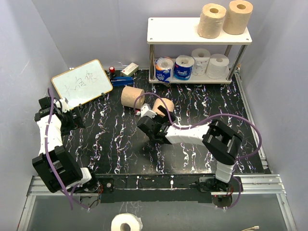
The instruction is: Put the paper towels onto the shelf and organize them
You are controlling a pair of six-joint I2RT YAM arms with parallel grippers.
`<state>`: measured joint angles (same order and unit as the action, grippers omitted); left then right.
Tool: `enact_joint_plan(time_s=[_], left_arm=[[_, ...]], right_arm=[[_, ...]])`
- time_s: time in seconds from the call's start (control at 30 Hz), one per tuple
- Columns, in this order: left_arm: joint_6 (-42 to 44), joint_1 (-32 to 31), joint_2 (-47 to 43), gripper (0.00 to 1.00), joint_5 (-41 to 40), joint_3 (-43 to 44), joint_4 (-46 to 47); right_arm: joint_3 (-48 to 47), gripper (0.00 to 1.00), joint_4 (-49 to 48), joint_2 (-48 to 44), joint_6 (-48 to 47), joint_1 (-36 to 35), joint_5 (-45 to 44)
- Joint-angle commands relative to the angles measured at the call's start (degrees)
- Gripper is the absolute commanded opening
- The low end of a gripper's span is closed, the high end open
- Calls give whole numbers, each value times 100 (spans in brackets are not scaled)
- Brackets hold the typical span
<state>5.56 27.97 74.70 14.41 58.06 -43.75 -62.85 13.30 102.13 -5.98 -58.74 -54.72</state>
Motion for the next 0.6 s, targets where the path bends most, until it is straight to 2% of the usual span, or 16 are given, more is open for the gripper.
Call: enact_joint_plan(time_s=[0.0,0.57], left_arm=[[72,25,-159,93,113,-14,-64],[72,19,-166,93,97,-16,-62]], right_arm=[[-184,95,-558,106,-52,72,-334],[-193,87,-876,191,-352,245,-486]])
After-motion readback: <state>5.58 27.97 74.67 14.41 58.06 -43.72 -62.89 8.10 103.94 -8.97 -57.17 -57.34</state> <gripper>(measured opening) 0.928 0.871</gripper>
